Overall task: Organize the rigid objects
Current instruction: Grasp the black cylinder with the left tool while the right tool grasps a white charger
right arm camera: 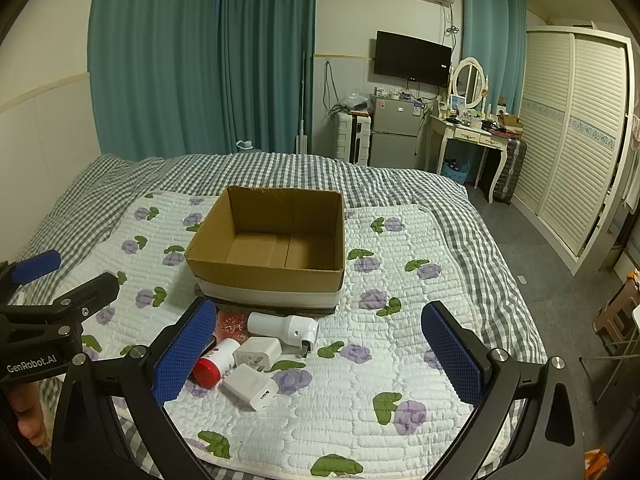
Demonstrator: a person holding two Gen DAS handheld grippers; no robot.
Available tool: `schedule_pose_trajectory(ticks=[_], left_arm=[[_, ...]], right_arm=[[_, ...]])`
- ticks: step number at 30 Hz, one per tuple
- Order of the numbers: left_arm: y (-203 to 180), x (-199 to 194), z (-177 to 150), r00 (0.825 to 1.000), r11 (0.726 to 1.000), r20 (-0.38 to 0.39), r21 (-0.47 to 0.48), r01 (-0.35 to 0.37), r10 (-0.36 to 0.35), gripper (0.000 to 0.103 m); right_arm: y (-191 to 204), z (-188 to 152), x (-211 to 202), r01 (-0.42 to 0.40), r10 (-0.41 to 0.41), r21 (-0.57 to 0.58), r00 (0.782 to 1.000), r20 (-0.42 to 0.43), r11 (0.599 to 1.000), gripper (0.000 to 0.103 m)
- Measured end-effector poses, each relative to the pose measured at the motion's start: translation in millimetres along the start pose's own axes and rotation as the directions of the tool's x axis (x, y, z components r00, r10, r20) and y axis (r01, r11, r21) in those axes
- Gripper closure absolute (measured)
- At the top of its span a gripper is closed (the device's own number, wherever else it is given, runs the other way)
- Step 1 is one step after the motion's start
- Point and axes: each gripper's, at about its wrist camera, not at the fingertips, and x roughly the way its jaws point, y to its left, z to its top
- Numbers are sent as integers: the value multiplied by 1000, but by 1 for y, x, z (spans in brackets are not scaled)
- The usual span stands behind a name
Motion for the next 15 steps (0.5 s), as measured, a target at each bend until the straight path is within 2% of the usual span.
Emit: schedule_pose_trajectory(ticks=[8, 15], left_arm=[[-3, 44, -23, 993, 1000, -121, 15, 6, -4, 3], [0, 96, -57, 961, 999, -275, 27, -26, 32, 4]], right_arm=[[-15, -16, 26, -2, 4, 23, 997, -76, 1000, 0], [-26, -34, 58, -6, 12, 48, 990, -140, 999, 0]])
